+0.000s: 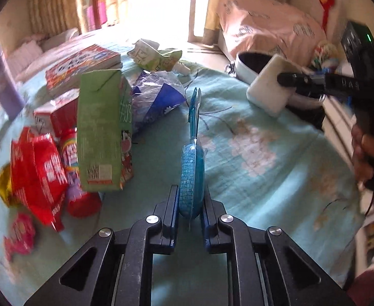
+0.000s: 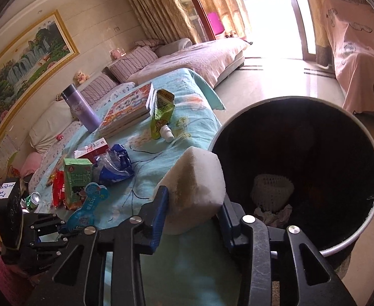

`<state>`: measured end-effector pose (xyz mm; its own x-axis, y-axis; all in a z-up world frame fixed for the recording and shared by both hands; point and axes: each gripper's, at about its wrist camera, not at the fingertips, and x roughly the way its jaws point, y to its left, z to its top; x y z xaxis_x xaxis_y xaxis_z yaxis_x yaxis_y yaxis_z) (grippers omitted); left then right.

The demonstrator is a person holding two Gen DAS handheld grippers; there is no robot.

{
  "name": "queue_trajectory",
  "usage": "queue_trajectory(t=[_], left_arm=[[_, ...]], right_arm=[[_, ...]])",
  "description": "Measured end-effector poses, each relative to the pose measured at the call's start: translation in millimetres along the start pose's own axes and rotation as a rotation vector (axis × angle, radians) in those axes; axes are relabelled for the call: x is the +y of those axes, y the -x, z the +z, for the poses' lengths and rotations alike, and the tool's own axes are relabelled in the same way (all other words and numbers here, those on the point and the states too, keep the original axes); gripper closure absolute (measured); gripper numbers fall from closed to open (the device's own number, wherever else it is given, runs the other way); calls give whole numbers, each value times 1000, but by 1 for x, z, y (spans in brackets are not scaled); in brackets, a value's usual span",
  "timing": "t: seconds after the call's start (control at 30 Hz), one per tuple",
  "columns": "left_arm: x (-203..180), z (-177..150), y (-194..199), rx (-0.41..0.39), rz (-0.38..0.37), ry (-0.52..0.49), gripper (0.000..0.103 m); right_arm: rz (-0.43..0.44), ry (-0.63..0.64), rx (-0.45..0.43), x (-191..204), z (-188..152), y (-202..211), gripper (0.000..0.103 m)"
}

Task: Collect trash
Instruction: 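Grasp the white sponge block with the right tool while the left tool grasps the blue comb, then carry the blue comb and white sponge over the black bin with both tools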

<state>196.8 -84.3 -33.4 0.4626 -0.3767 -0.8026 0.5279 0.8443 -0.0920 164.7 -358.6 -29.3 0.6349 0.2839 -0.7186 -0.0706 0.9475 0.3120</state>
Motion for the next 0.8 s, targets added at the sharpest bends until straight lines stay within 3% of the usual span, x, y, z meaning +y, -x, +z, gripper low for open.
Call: queue_trajectory(t=[0.27,0.8], left_arm=[[-8,-9,17,-48,-76,155,90],[-46,15,15,-72,-116,155,90]], right_arm=[[31,-4,-50,14,-8,26,71],[-9,-48,-108,-7,-18,60,71]])
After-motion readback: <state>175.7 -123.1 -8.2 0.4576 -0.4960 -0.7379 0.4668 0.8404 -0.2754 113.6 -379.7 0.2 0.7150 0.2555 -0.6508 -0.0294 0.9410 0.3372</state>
